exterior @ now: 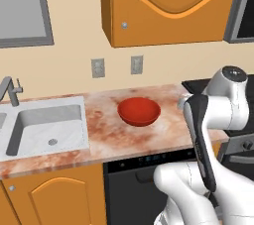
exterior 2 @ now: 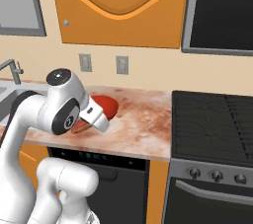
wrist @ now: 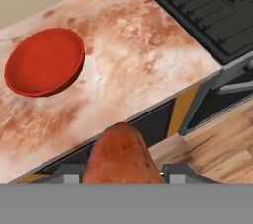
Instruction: Pick the eggplants from the cabinet and place them in one bowl. Pick the sweet potato from the sink and place it in the other bowl.
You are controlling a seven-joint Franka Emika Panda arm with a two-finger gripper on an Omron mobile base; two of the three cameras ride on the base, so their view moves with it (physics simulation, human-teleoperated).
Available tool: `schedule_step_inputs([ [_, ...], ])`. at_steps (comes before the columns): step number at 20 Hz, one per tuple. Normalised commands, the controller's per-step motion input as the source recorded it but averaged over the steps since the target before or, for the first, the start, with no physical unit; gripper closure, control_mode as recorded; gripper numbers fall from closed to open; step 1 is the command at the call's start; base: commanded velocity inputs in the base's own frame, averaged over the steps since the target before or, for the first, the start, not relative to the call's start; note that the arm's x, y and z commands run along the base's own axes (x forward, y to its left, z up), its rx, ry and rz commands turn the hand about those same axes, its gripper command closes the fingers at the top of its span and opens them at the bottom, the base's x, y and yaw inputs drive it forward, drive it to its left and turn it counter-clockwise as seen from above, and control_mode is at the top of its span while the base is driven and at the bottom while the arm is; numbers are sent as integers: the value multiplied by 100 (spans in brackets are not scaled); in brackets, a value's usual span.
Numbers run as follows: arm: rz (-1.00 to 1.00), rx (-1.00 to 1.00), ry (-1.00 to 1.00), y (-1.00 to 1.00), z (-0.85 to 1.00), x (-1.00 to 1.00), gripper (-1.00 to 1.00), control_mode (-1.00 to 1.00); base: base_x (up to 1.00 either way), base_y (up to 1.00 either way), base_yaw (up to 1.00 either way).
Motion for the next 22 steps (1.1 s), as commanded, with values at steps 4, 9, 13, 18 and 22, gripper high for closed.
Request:
schedule_step_inputs([
  [4,0,10,-10,30,0,42,100,-100,0,0,0],
  [9,0,10,-12,30,0,40,100,-100,0,0,0],
  [13,0,9,-13,38,-2,46,100,-100,0,0,0],
  [18,0,8,-12,32,-9,43,100,-100,0,0,0],
  [22,-1,0,-9,11,-13,23,100,-100,0,0,0],
])
